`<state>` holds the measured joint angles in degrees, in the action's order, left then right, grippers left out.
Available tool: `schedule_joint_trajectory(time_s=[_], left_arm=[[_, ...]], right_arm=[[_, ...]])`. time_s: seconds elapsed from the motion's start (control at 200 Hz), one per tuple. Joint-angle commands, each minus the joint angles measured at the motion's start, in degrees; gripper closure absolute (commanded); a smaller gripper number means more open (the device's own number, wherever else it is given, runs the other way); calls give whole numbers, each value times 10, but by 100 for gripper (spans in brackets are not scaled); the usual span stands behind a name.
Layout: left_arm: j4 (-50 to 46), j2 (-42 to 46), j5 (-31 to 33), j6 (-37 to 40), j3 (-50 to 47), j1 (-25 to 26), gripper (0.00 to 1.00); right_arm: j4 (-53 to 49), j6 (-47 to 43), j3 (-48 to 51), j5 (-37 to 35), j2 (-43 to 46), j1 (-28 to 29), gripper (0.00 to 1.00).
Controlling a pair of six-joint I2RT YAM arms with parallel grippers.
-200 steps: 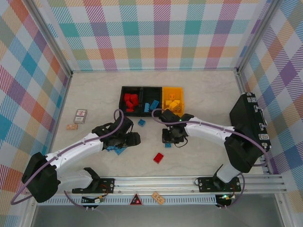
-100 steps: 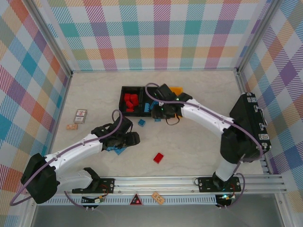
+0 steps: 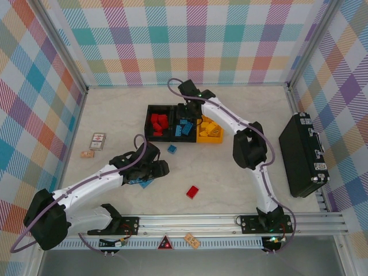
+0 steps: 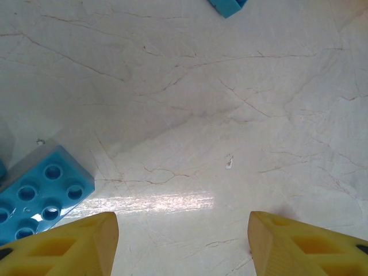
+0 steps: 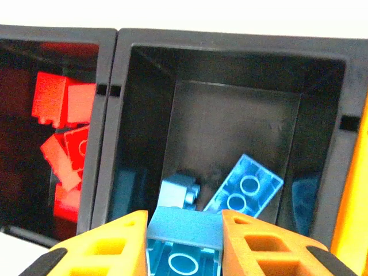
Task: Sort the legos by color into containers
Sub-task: Place the lego in the container.
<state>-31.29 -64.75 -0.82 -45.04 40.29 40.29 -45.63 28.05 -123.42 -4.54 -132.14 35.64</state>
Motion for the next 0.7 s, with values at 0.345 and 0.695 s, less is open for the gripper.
schedule_joint_trajectory(time_s=[0.345, 0.695], left_arm=[[-7, 17, 11, -15, -19, -8, 39], [-32, 38, 31, -21, -12, -8, 38]], right_arm=[[-70, 3, -132, -28, -82, -3, 56], [-25, -9, -14, -17, 41, 7, 51]])
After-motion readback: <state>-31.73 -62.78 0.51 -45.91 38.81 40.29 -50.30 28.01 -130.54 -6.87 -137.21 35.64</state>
